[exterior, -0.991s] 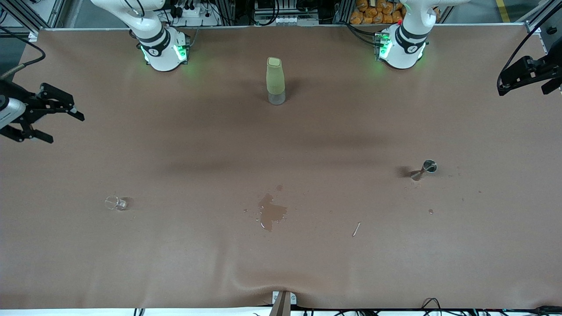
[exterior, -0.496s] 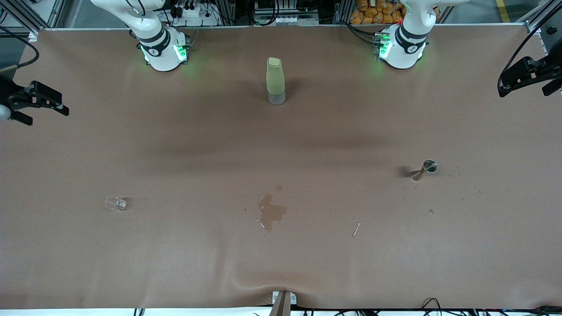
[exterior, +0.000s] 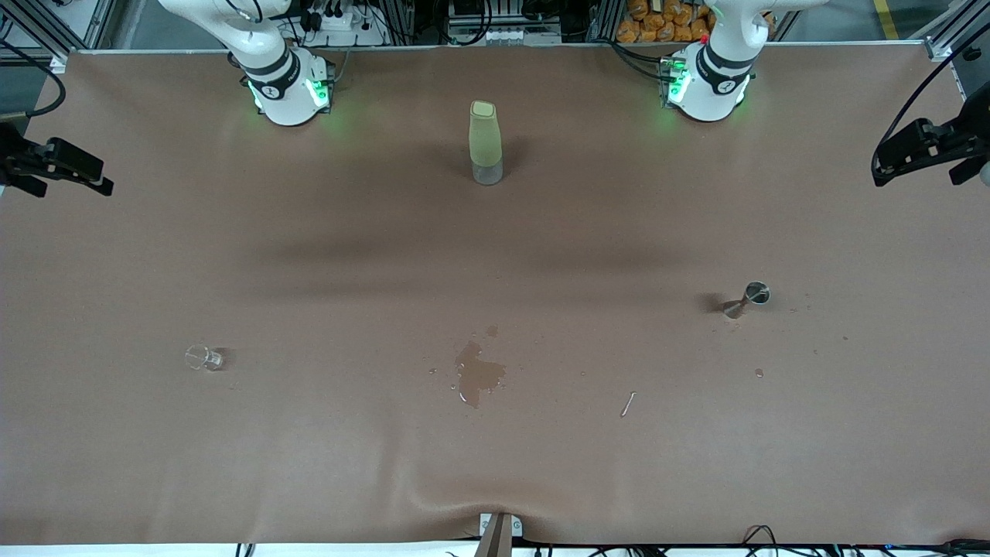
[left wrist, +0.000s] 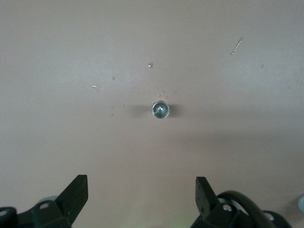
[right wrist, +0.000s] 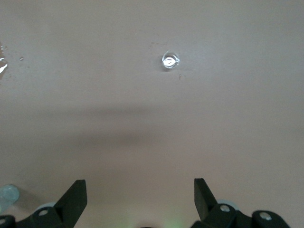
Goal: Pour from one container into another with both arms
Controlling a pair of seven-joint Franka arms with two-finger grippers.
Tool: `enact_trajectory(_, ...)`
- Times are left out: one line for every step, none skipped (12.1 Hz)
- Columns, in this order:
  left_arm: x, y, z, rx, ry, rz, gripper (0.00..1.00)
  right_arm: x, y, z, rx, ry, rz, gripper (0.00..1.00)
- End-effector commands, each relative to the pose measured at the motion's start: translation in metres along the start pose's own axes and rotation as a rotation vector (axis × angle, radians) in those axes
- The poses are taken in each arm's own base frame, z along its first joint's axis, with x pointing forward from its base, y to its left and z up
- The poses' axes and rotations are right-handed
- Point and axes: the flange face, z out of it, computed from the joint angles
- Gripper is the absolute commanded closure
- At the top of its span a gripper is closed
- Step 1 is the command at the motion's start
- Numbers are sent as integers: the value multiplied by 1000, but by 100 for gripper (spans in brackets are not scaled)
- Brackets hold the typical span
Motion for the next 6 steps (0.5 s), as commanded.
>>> enact_trajectory(6,3,-10,17,19,5,0,-5,3,-10,-32,17,29,0)
enact_trajectory(6,3,-9,17,18,5,0,-6,8,-13,-32,23,38,0)
enact_trajectory(6,3,-9,19,18,5,0,-6,10,-15,-30,25,42,0)
enact_trajectory(6,2,-9,20,18,3,0,-6,9,-14,-22,22,43,0)
enact_trajectory(6,1,-9,23,18,3,0,-6,10,-14,-18,23,44,0)
enact_trajectory(6,2,-9,19,16,4,0,-5,10,-12,-16,21,46,0)
